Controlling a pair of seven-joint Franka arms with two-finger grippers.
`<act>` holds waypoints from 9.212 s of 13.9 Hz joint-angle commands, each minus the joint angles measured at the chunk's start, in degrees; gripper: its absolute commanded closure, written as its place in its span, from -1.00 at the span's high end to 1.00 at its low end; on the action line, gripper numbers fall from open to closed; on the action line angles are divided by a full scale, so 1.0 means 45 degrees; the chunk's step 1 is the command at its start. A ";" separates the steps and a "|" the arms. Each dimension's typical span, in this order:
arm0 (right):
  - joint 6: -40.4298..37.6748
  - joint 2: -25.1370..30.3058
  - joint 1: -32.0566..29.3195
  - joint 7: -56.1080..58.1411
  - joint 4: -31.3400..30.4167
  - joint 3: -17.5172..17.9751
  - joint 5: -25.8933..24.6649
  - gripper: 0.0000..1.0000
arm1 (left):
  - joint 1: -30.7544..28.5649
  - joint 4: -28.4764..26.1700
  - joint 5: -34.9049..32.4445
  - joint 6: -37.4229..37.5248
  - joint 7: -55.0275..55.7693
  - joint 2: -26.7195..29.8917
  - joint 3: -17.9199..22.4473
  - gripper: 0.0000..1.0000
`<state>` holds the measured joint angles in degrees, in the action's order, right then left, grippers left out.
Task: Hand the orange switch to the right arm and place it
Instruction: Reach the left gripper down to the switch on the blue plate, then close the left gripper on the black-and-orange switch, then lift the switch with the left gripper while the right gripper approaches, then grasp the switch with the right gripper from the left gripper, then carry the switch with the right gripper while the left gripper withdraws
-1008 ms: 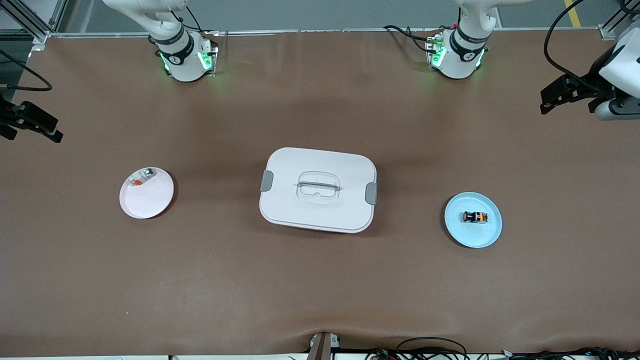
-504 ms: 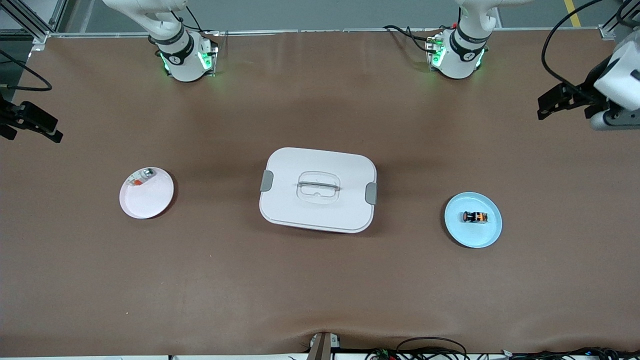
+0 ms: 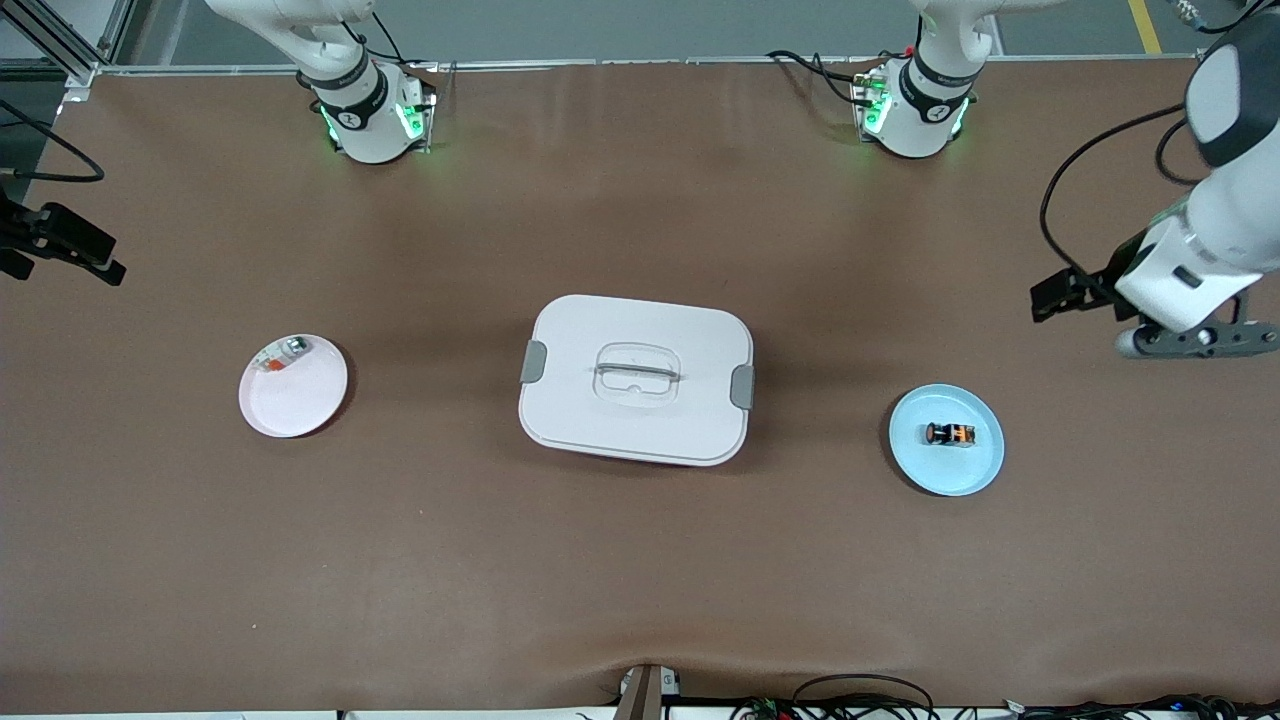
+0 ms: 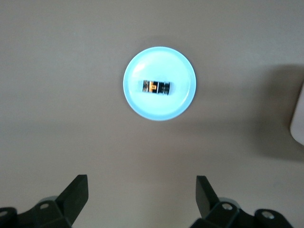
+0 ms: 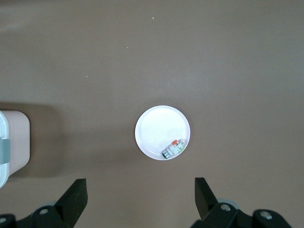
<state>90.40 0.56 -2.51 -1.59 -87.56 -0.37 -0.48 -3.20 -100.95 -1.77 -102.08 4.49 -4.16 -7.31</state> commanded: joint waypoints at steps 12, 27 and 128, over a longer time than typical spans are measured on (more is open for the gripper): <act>-0.0206 -0.0144 -0.0244 0.0119 0.0318 0.0179 -0.0421 1.00 | -0.0518 -0.2978 -0.0270 -0.8620 -0.2421 -0.4130 0.0002 1.00; -0.0206 -0.0105 -0.0146 0.0138 0.0298 0.0238 -0.0597 1.00 | -0.0519 -0.2939 -0.0270 -1.0674 -0.2364 -0.6301 -0.0017 0.03; 0.4385 -0.0223 0.6283 -0.2389 -0.4565 0.0199 0.3511 -0.95 | 0.0949 0.4893 0.0771 -0.2024 1.6388 -0.4602 -0.5408 1.00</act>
<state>112.67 -1.05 28.23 -18.32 -108.46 -0.30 20.45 2.96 -78.51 6.21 -112.86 79.01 -25.95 -31.53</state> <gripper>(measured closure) 0.577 0.000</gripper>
